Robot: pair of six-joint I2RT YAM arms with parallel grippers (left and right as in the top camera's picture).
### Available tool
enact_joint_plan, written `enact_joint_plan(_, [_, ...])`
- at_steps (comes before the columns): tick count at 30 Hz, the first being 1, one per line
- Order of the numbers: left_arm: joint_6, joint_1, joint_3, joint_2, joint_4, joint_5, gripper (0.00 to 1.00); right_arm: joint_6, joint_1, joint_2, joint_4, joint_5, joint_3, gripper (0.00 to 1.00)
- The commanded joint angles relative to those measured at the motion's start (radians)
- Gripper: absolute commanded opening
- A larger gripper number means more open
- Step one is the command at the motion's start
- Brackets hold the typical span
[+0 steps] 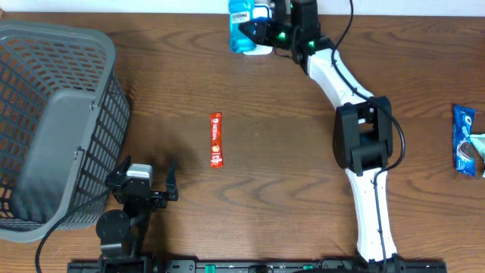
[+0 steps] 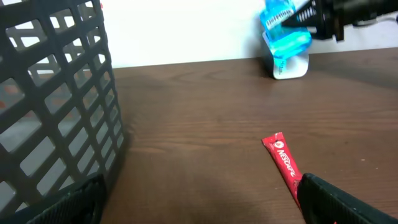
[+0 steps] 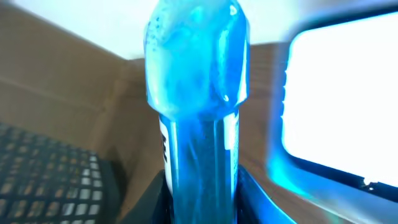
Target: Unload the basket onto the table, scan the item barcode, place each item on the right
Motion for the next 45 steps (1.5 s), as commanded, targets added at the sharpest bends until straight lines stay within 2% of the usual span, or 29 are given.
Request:
enact_joint_plan(1, [0.012,-0.004,-0.016,-0.002,-0.026,0.005,0.98,0.027,-0.042,-0.009,0.031,-0.017,0.013,0.03])
enact_joint_plan(12, [0.012,-0.004,-0.016,-0.002,-0.026,0.005,0.98,0.033,-0.061,-0.008,0.032,-0.038,0.013,0.05])
enact_joint_plan(17, [0.012,-0.004,-0.016,-0.002,-0.026,0.005,0.98,0.037,-0.076,-0.009,0.161,-0.249,0.014,0.04])
enact_joint_plan(21, [0.012,-0.004,-0.016,-0.002,-0.026,0.005,0.98,0.114,-0.11,-0.018,0.255,-0.368,0.015,0.02])
enact_joint_plan(26, [0.012,-0.004,-0.016,-0.002,-0.026,0.005,0.98,0.107,-0.16,-0.042,0.235,-0.418,0.015,0.02])
enact_joint_plan(30, [0.012,-0.004,-0.016,-0.002,-0.026,0.005,0.98,0.022,-0.187,-0.089,0.095,-0.352,0.015,0.02])
enact_joint_plan(33, [0.012,-0.004,-0.016,-0.002,-0.026,0.005,0.98,-0.113,-0.196,-0.177,-0.154,-0.174,0.015,0.01])
enact_joint_plan(36, [0.012,-0.004,-0.016,-0.002,-0.026,0.005,0.98,-0.233,-0.199,-0.285,-0.414,0.087,0.015,0.01])
enact_joint_plan(40, [0.012,-0.004,-0.016,-0.002,-0.026,0.005,0.98,-0.247,-0.2,-0.435,-0.739,0.606,0.015,0.03])
enact_joint_plan(45, [0.012,-0.004,-0.016,-0.002,-0.026,0.005,0.98,-0.22,-0.214,-0.517,-1.078,1.124,0.015,0.08])
